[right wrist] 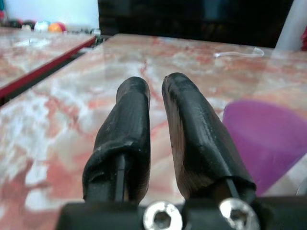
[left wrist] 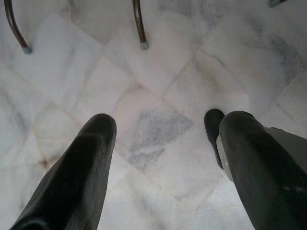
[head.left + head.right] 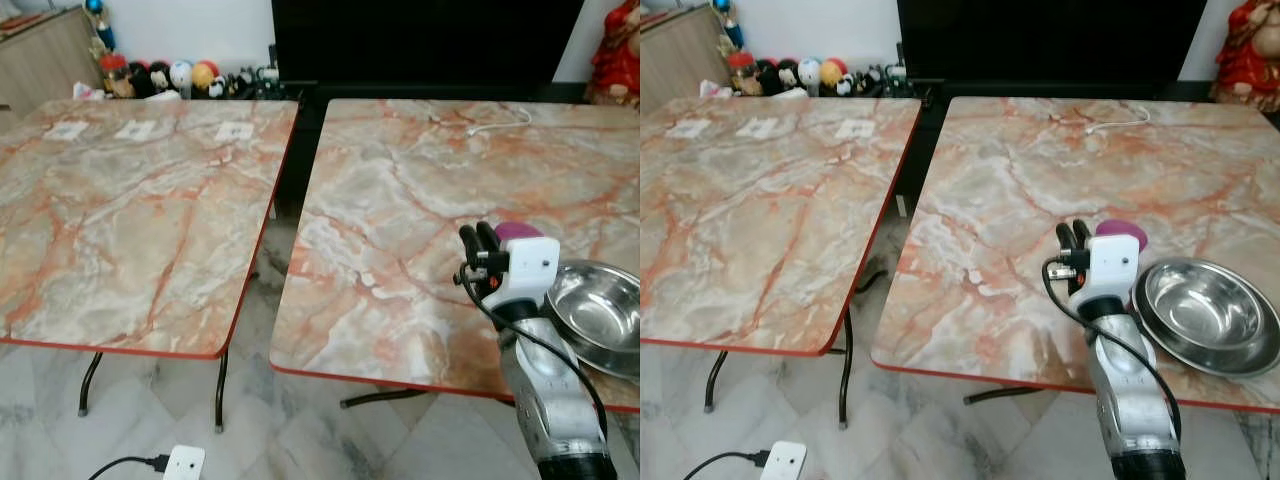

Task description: Setting the table

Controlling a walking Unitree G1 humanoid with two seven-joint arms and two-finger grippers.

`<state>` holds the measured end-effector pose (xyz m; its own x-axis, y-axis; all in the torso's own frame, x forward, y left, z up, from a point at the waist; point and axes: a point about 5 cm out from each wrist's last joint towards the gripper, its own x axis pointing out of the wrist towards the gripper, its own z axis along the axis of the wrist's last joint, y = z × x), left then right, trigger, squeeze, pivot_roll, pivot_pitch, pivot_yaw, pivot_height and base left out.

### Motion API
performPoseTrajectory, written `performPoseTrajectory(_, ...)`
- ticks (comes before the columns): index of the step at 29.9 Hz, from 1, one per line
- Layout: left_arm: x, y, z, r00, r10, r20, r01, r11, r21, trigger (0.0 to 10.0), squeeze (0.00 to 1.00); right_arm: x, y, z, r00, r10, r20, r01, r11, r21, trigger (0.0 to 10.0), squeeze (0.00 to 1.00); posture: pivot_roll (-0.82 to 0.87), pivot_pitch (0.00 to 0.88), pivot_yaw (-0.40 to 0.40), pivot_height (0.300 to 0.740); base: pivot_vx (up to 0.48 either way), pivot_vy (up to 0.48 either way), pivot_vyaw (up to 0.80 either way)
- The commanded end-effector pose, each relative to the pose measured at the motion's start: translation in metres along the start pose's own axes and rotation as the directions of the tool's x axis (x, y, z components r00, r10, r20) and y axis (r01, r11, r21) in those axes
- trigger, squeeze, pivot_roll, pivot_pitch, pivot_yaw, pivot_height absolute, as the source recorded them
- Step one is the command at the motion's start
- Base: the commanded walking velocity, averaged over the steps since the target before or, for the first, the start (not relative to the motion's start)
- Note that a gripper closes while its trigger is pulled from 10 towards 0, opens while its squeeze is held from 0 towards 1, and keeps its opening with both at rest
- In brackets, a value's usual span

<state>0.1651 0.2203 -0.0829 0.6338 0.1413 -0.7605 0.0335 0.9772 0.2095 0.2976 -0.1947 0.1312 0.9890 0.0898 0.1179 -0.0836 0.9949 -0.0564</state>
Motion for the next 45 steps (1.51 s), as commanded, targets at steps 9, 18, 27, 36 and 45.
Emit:
performPoseTrajectory(9, -0.003, 0.007, -0.010, 0.999, 0.005, -0.041, -0.005, 1.000, 0.016, 10.0, 0.00, -0.004, 0.021, 0.003, 0.998, -0.023, 0.061, 0.015, 0.992, 0.125, 10.0, 0.00, -0.11, 0.000, 0.049, 0.732, 0.000, 0.480, 0.25)
performPoseTrajectory(18, -0.003, 0.007, -0.010, 0.999, 0.004, -0.040, -0.003, 1.000, 0.023, 10.0, 0.00, -0.005, 0.031, 0.001, 0.998, -0.015, 0.062, 0.006, 0.991, 0.134, 10.0, 0.00, -0.11, 0.000, 0.049, 0.732, 0.000, 0.480, 0.00)
performPoseTrajectory(27, -0.002, 0.008, -0.009, 1.000, 0.005, -0.030, -0.004, 1.000, 0.027, 10.0, 0.00, -0.009, 0.035, -0.001, 0.997, -0.043, 0.066, 0.036, 0.994, 0.107, 10.0, 0.00, -0.10, 0.000, 0.047, 0.732, 0.000, 0.480, 0.00)
performPoseTrajectory(36, -0.001, 0.008, -0.004, 1.000, 0.005, -0.016, -0.005, 1.000, 0.027, 10.0, 0.00, -0.035, 0.014, -0.017, 0.979, -0.203, 0.007, 0.203, 0.979, 0.013, 10.0, 0.00, -0.10, 0.000, 0.040, 0.732, 0.000, 0.480, 0.00)
performPoseTrajectory(45, 0.000, 0.008, 0.001, 1.000, 0.018, 0.001, -0.018, 1.000, 0.004, 10.0, 0.00, -0.059, -0.011, -0.074, 0.926, -0.311, -0.216, 0.309, 0.950, -0.044, 10.0, 0.00, -0.09, 0.009, 0.032, 0.732, 0.000, 0.480, 0.00)
